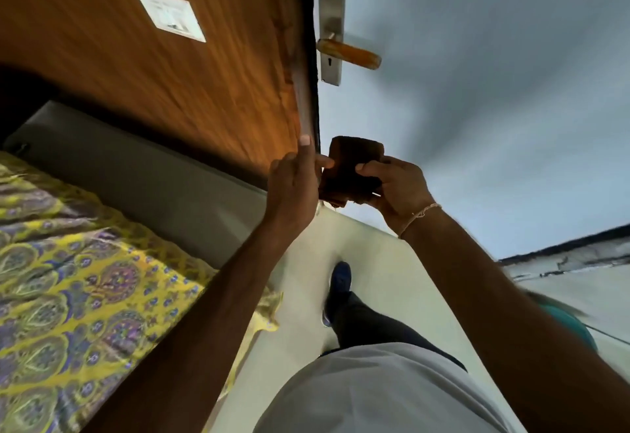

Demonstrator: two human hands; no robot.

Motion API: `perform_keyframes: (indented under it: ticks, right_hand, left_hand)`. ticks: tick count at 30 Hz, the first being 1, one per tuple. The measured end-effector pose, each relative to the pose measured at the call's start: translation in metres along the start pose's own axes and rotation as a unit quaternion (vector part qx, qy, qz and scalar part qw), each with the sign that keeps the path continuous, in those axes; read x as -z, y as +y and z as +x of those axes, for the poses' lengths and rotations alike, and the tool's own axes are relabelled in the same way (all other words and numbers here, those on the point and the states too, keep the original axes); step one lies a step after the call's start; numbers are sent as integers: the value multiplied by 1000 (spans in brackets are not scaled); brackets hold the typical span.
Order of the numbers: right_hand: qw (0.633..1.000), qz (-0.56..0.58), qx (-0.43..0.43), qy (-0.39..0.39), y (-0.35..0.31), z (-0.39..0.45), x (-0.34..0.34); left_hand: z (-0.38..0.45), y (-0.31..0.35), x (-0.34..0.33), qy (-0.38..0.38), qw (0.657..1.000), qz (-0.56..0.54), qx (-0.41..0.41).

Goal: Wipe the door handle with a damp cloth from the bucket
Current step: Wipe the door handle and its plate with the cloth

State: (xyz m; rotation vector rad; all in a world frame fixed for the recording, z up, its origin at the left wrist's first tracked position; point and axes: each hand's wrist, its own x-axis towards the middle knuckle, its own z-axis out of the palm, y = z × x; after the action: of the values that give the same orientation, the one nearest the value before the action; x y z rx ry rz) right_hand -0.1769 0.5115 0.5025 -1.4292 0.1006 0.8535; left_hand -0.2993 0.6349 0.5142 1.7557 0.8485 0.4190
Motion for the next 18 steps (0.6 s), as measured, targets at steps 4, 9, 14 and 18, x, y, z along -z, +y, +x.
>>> perform_keyframes:
  ticks: [4,9,14,18]
  right_hand:
    - [999,25,-7,-33,-20,58,-33]
    - [999,23,-21,-39,-35,108,-69]
    - [1000,-11,-14,-14,-52,134,-94]
    - [1000,-13,5,26,-64,130,-104]
  left_hand:
    - [65,-11,25,29,990,116,-75]
    - [130,-28,54,41,968,208,-134]
    - [178,-20,59,58,947,237,-211]
    - [213,-22,60,79,920,236,-301]
